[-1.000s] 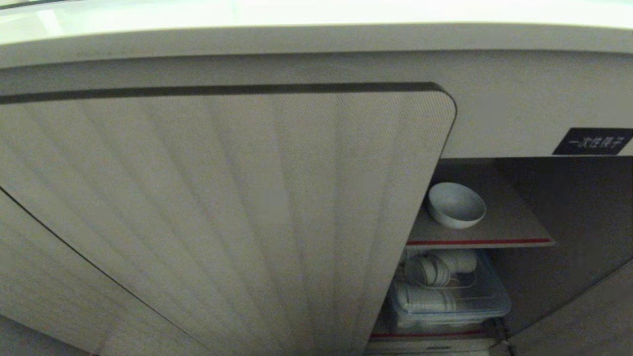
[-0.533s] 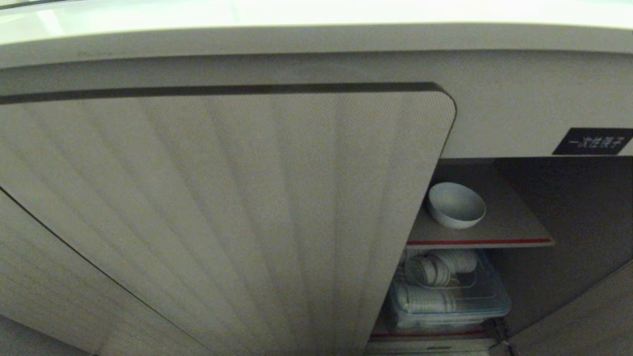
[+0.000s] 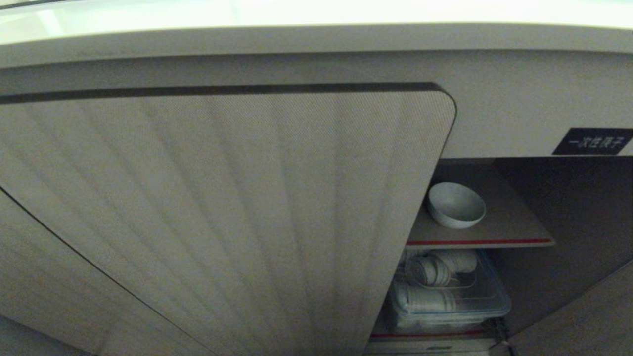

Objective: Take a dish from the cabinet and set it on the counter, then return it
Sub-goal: Take the bowl from the cabinet

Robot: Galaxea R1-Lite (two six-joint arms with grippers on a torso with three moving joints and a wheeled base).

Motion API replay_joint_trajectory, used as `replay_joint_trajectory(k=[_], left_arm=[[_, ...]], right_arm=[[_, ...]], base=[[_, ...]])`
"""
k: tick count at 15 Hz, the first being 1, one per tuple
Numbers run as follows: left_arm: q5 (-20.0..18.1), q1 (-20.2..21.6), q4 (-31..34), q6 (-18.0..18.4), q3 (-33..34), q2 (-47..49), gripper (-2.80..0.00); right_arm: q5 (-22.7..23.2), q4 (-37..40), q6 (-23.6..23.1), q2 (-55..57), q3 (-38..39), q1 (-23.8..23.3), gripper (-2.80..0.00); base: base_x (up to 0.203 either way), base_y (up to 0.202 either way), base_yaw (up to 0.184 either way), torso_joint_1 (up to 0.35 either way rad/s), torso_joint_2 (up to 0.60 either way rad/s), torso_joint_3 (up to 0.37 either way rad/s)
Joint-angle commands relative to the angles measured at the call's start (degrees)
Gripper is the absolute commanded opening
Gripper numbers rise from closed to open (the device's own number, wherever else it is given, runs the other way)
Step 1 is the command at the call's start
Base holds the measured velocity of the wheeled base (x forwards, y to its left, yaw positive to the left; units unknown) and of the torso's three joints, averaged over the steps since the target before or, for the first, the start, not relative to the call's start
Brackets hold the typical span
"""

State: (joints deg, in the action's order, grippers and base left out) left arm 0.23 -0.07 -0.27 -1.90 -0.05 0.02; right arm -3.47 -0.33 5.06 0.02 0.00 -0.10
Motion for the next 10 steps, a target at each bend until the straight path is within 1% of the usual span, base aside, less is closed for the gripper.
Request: replay_joint_trajectory(k=[1,10], left_arm=[[0.0,0.0,0.0,0.0,0.0,0.0,-2.8],[0.0,0.0,-0.1,0.0,0.0,0.0,-2.8]], right_arm=[[0.0,0.0,0.0,0.0,0.0,0.0,-2.8],[0.0,0.0,0.0,0.0,0.0,0.0,-2.8]], base=[[0.0,0.0,0.0,0.0,0.0,0.0],[0.0,0.0,0.0,0.0,0.0,0.0]])
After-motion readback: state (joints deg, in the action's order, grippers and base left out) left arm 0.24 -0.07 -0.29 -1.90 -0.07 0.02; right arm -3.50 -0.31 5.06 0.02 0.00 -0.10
